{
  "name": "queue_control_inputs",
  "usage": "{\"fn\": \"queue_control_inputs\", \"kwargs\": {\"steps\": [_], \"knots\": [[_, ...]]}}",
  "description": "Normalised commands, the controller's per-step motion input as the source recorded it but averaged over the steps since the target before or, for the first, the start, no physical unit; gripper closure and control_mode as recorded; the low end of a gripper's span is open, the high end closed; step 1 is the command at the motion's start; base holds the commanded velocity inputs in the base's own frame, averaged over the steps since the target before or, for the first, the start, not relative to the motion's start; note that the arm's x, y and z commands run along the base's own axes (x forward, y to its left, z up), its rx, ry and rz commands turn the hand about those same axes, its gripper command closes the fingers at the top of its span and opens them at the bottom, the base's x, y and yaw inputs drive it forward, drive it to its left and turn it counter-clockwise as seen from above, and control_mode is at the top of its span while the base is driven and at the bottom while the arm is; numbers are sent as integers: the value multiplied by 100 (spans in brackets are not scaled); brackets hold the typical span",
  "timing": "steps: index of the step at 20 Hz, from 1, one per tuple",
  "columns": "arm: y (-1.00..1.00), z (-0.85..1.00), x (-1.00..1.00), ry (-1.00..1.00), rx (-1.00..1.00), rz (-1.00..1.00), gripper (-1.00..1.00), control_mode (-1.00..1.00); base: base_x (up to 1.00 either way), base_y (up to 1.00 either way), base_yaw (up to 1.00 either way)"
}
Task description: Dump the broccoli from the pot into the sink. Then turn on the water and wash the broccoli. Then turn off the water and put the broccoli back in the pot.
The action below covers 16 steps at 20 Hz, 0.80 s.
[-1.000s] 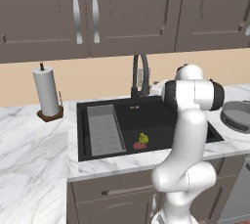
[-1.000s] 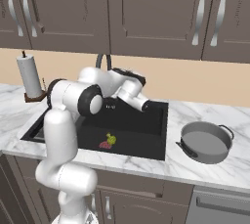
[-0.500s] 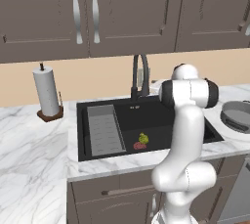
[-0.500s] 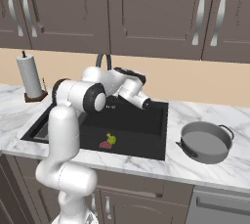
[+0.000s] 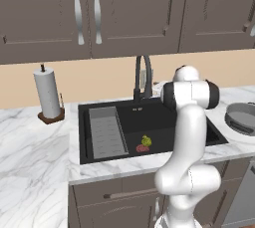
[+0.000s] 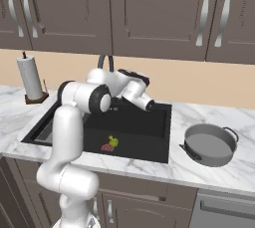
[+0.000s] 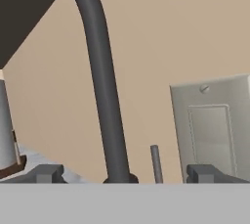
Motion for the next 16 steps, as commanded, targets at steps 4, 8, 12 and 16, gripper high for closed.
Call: {"fn": "queue_control_inputs", "kwargs": {"steps": [4, 8, 12, 16], "knots": [[4, -9, 12, 0, 0, 0, -100, -100, 0, 0, 0], [2, -10, 14, 0, 0, 0, -100, -100, 0, 0, 0], [0, -9, 15, 0, 0, -1, -100, -100, 0, 0, 0], [0, -9, 16, 0, 0, -1, -100, -100, 0, 0, 0]]}}
